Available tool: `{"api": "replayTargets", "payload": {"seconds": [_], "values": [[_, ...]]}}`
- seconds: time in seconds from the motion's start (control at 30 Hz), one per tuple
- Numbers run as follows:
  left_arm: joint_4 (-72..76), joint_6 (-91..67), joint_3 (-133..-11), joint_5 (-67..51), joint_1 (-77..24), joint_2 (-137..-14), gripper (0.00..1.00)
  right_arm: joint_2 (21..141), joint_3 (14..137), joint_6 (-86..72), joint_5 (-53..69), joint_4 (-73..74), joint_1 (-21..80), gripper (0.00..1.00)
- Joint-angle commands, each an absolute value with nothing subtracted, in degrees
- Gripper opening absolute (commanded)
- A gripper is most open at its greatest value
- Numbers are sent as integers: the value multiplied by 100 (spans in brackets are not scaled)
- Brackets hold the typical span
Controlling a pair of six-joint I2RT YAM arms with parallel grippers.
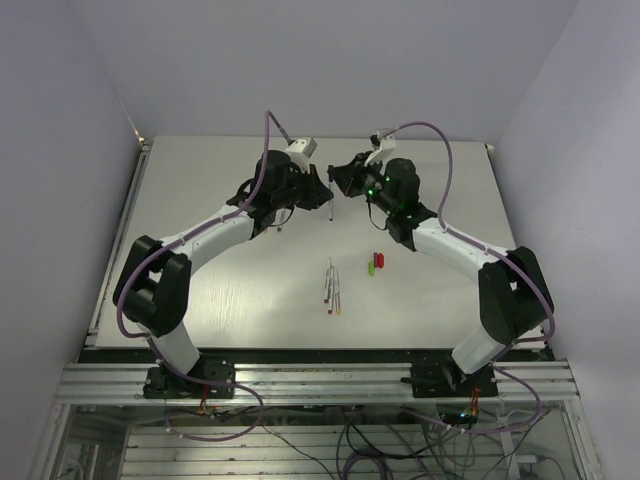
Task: Insert the pens into the pen caps
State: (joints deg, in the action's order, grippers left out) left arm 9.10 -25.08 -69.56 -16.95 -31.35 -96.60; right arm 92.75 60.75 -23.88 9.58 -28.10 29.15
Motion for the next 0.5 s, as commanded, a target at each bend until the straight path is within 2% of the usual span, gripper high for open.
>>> {"api": "replayTargets", "payload": {"seconds": [0.0, 0.2, 0.3, 0.37, 0.47], "values": [[2732, -2387, -7364, -834, -2785, -9237, 7, 9602, 5909, -2317, 1643, -993, 3275, 0], [2513, -2432, -7235, -1068, -2768, -9252, 7, 9565, 6110, -2433, 1125, -1423, 3281, 1], [2252, -2377, -6961, -1133, -2769, -9234, 7, 9512, 6432, -2368, 555, -1733, 3278, 16], [1995, -2243, -6742, -1158, -2775, -9185, 7, 9460, 6722, -2228, 121, -1880, 3278, 19], [1471, -1923, -6446, -1109, -2777, -9115, 7, 9271, 7076, -2003, -579, -2079, 3276, 32]]}}
